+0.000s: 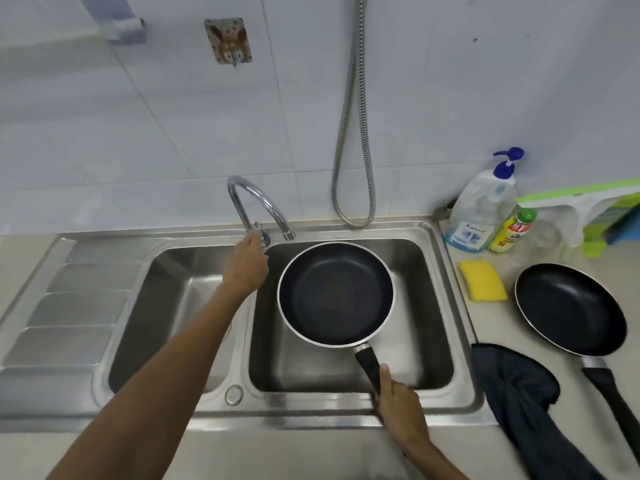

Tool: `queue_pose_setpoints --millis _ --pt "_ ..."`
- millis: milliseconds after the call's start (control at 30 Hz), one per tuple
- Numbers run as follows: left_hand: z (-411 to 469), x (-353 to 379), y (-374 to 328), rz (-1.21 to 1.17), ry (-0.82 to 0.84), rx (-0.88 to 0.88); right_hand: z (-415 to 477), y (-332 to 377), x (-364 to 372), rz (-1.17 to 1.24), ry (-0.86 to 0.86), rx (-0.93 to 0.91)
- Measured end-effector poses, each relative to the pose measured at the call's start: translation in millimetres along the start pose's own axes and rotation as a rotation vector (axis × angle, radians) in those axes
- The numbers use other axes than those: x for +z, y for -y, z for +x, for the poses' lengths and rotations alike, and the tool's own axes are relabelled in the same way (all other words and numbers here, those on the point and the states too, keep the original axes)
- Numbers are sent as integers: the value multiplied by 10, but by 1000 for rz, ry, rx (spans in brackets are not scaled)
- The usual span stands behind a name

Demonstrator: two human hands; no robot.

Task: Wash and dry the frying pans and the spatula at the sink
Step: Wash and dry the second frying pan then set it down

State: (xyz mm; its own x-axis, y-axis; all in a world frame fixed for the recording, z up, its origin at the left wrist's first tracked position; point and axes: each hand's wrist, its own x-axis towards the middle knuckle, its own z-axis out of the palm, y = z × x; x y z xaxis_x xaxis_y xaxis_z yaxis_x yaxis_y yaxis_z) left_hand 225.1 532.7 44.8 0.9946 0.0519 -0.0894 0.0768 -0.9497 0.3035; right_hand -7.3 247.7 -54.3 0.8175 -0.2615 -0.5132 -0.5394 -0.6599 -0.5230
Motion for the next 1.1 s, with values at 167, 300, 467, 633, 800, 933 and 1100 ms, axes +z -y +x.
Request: queue_pose_setpoints --millis 167,300,467,633,800,933,1100 --pt "590 117 120 119 52 151 -28 69 204 53 -18 35" --pt "768 167 196 155 23 204 -10 172 189 125 -69 80" --pt "541 135 173 135 -89 146 -5 300 160 140 -62 38" --pt "286 123 233 112 -109 103 22 352 198 121 -64 8" --pt "242 104 270 117 -109 110 -6 379 250 74 -33 -11" --pt "347 20 283 201 -108 154 -30 359 283 64 -21 -9" --pt "529 -55 361 314 -82 214 -41 292 329 100 -4 3"
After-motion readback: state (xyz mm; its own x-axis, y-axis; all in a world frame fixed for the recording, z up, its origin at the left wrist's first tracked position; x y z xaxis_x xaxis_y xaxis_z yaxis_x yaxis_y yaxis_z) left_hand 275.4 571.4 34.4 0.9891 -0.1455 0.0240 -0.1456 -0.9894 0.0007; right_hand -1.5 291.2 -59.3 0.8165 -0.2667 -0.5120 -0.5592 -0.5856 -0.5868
